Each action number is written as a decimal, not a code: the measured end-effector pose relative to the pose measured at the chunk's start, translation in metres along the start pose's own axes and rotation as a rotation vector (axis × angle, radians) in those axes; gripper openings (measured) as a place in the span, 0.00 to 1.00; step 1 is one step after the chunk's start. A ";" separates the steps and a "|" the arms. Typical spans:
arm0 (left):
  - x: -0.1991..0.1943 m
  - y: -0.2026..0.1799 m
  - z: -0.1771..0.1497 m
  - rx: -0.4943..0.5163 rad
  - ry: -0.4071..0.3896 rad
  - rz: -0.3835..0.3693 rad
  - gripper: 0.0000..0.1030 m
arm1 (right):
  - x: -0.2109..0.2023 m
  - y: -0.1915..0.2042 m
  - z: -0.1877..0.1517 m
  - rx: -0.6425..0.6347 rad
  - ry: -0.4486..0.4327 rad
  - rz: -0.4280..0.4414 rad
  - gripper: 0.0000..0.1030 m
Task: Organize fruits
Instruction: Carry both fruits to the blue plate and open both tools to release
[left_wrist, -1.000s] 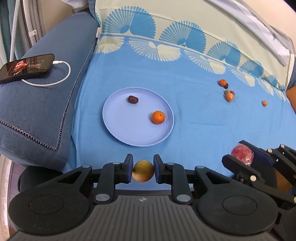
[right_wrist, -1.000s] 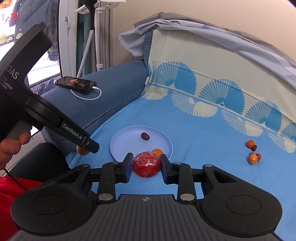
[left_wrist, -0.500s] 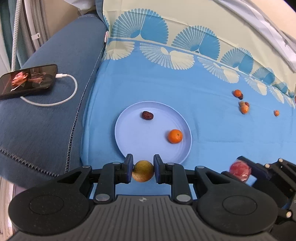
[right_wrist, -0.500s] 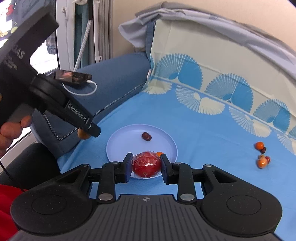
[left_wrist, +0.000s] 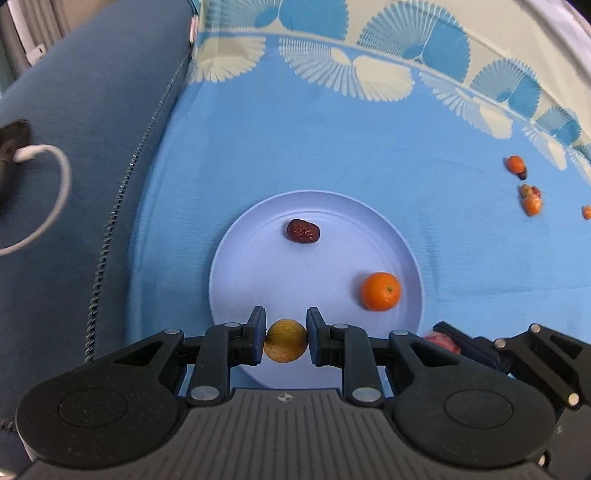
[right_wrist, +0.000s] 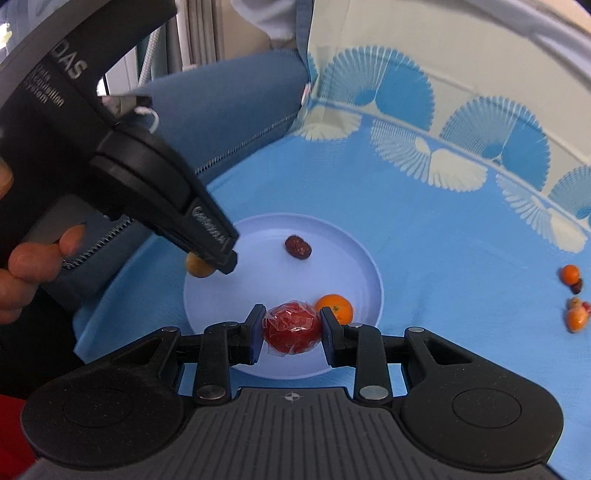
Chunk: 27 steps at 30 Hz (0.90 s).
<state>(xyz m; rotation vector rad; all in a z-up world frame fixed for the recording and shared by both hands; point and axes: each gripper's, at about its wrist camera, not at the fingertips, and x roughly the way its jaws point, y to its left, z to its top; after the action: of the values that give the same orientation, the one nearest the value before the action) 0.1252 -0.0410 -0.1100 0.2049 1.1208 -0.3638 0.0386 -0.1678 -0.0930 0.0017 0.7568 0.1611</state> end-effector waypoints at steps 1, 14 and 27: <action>0.006 0.000 0.002 0.006 0.005 0.014 0.25 | 0.006 -0.001 -0.001 -0.003 0.008 0.004 0.32; 0.064 0.003 0.015 0.046 0.052 0.092 0.28 | 0.060 -0.007 -0.001 -0.051 0.083 0.014 0.33; -0.022 0.021 -0.037 -0.002 -0.010 0.094 1.00 | -0.034 -0.001 -0.008 -0.027 0.024 -0.061 0.98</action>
<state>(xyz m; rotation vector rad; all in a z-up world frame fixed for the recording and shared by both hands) 0.0937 -0.0053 -0.1059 0.2526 1.0979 -0.2799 0.0088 -0.1739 -0.0757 -0.0486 0.7774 0.1133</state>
